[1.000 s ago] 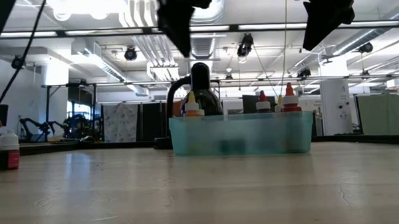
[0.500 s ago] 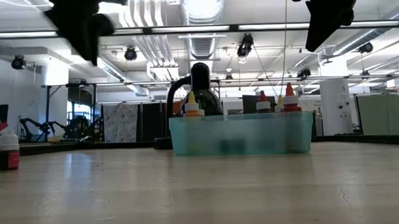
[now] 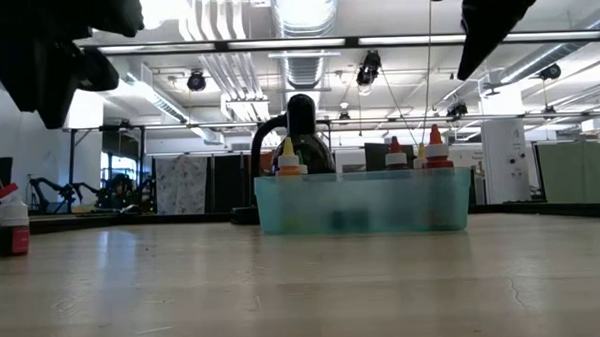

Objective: Pick & Place food coloring
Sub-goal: Put the pink food coloring bottle into the bin

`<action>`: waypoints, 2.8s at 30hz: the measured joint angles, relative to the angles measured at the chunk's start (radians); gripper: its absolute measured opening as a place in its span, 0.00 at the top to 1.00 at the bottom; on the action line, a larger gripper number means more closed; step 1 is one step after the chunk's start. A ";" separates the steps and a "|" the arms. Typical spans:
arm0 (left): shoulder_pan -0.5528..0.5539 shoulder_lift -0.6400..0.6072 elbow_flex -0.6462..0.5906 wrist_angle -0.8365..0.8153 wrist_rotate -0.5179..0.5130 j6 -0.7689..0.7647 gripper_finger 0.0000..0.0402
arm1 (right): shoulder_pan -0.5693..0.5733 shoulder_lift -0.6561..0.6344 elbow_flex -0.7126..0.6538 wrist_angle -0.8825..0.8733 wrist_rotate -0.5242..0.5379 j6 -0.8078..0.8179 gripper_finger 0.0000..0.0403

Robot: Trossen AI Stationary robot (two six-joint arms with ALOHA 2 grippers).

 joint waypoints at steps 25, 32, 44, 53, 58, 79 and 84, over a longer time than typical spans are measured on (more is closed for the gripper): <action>-0.025 0.002 -0.135 0.083 -0.002 -0.074 0.75 | -0.248 0.000 -0.089 0.402 -0.011 -0.322 0.84; -0.026 0.002 -0.233 0.155 -0.009 -0.009 0.75 | -0.288 0.000 -0.108 0.404 -0.010 -0.317 0.84; -0.026 0.002 -0.264 0.181 -0.065 -0.049 0.75 | -0.291 0.000 -0.111 0.407 -0.011 -0.302 0.84; -0.038 0.002 -0.264 0.181 -0.029 -0.087 0.75 | -0.291 0.000 -0.111 0.406 -0.011 -0.288 0.84; -0.083 0.002 -0.264 0.181 -0.021 -0.087 0.75 | -0.291 0.000 -0.111 0.406 -0.011 -0.286 0.84; -0.103 0.013 -0.281 0.274 -0.081 -0.078 0.75 | -0.291 0.000 -0.111 0.412 -0.005 -0.296 0.84; -0.103 0.063 -0.283 0.278 -0.082 -0.065 0.75 | -0.290 0.000 -0.111 0.415 -0.001 -0.294 0.84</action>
